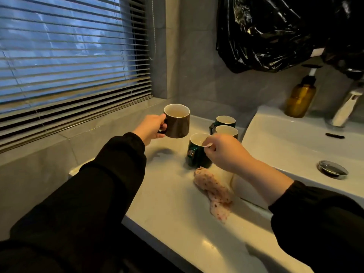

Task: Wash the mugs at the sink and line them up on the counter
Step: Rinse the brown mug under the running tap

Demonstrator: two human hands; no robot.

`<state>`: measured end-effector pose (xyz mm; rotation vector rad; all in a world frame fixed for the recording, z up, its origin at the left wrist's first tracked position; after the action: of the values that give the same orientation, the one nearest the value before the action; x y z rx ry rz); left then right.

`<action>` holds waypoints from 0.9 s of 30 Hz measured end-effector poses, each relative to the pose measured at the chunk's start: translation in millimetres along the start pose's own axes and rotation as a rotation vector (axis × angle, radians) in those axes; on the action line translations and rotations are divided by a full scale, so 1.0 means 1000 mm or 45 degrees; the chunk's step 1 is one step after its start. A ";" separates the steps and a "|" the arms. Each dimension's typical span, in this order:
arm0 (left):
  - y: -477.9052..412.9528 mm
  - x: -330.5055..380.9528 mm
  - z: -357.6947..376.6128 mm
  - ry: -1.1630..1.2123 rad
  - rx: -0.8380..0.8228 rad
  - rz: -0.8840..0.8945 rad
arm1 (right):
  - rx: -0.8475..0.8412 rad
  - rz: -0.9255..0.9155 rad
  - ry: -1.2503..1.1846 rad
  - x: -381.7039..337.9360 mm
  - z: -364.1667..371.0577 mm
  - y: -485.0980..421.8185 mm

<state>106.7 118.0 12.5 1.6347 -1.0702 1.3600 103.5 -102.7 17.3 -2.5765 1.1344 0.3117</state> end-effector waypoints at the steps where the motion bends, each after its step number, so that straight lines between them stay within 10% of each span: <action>1: 0.002 0.012 0.006 -0.012 -0.021 0.031 | 0.117 0.058 -0.081 0.003 -0.013 -0.003; 5: 0.010 0.050 0.048 -0.014 -0.202 0.102 | 0.349 0.359 -0.367 0.040 -0.064 -0.007; 19: 0.045 0.090 0.298 -0.084 -0.977 0.328 | -0.104 1.125 -1.831 0.222 -0.131 0.122; 27: 0.035 0.091 0.387 -0.886 -1.104 0.732 | 0.191 1.162 -1.981 0.289 -0.129 0.137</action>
<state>224.1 -262.0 41.2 1.1426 -2.2675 0.4092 202.6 -433.2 19.1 -0.8045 1.2875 1.8143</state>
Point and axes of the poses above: each hand's wrist, its own y-axis away from the middle knuckle, its own z-axis out of the palm, x = y × z, the point moved 4 cm from there along -y, towards the middle knuckle, and after that the axes turned 6 degrees about -x, right-handed, at the moved point
